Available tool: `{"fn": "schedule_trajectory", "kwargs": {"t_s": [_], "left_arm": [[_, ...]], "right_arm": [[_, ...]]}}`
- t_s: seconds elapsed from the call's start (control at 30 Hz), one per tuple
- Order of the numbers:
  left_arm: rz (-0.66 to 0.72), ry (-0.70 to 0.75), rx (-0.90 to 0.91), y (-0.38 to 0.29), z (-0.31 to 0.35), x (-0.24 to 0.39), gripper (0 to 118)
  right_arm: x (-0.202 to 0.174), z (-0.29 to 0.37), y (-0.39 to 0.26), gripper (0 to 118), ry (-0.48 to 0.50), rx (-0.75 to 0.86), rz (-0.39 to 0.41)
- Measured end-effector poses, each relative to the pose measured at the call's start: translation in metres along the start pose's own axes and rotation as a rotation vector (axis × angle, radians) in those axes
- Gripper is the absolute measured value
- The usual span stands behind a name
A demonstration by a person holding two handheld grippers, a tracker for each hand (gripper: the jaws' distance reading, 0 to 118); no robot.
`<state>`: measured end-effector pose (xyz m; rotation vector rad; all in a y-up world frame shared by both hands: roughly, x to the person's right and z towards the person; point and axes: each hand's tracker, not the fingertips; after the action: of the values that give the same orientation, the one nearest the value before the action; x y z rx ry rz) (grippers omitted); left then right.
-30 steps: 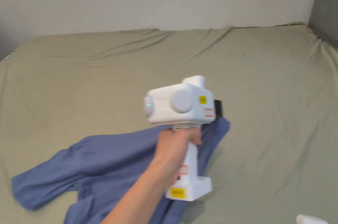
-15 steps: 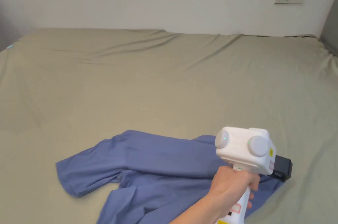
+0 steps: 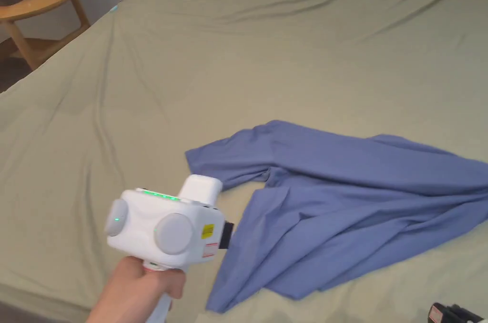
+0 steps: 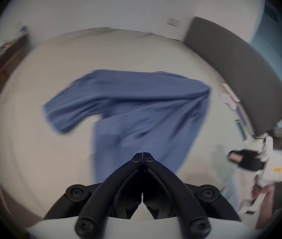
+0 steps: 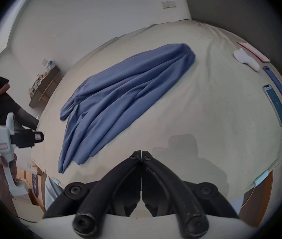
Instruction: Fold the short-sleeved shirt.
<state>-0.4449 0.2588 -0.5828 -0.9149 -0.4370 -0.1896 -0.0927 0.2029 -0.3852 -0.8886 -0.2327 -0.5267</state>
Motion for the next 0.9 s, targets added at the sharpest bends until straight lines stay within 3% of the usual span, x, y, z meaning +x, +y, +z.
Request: {"fn": "schedule_trajectory", "kwargs": {"t_s": [0.03,0.1,0.13,0.2,0.27,0.37,0.43,0.47,0.57,0.6,0.67,0.8,0.83,0.9], "left_arm": [[0.015,0.071,-0.008,-0.009,0.002,-0.014,25],[0.124,-0.027,-0.061,-0.023,-0.013,-0.022,112],[0.144,-0.03,-0.095,-0.028,-0.02,-0.022,116],[0.151,-0.056,-0.167,-0.042,-0.024,-0.017,113],[0.096,-0.174,-0.122,-0.043,-0.037,-0.002,113],[0.033,-0.186,-0.121,-0.046,-0.057,0.019,113],[0.034,-0.177,-0.112,-0.047,-0.061,0.028,102],[-0.004,-0.125,-0.18,-0.05,-0.063,0.029,89],[-0.029,-0.11,-0.182,-0.049,-0.067,0.03,33],[-0.037,-0.104,-0.184,-0.049,-0.064,0.027,2],[0.032,-0.197,-0.238,-0.05,-0.057,0.019,2],[0.042,-0.173,-0.228,-0.044,-0.045,0.001,2],[0.067,-0.228,-0.246,-0.045,-0.042,-0.002,2],[0.076,-0.279,-0.084,-0.036,-0.038,-0.003,2]], "right_arm": [[-0.006,-0.001,-0.003,0,0.019,-0.005,0.009],[-0.016,-0.002,-0.006,0,0.032,-0.016,0.028],[-0.02,-0.004,-0.008,0,0.03,-0.025,0.045],[-0.026,-0.004,-0.01,0,0.033,-0.032,0.067],[-0.033,-0.003,-0.013,0,0.033,-0.047,0.084],[-0.037,-0.006,-0.014,0,0.02,-0.063,0.103],[-0.038,-0.005,-0.014,0,0.009,-0.073,0.114],[-0.038,-0.006,-0.014,0,0.007,-0.074,0.114],[-0.04,-0.011,-0.01,0,0.005,-0.089,0.12],[-0.043,-0.013,-0.009,0,0.0,-0.092,0.13],[-0.048,-0.018,-0.004,0,-0.005,-0.096,0.149],[-0.069,-0.031,0.017,0,0.019,-0.108,0.201],[-0.078,-0.036,0.026,0,0.033,-0.112,0.228],[-0.102,-0.051,0.05,0,0.072,-0.117,0.303]]}}
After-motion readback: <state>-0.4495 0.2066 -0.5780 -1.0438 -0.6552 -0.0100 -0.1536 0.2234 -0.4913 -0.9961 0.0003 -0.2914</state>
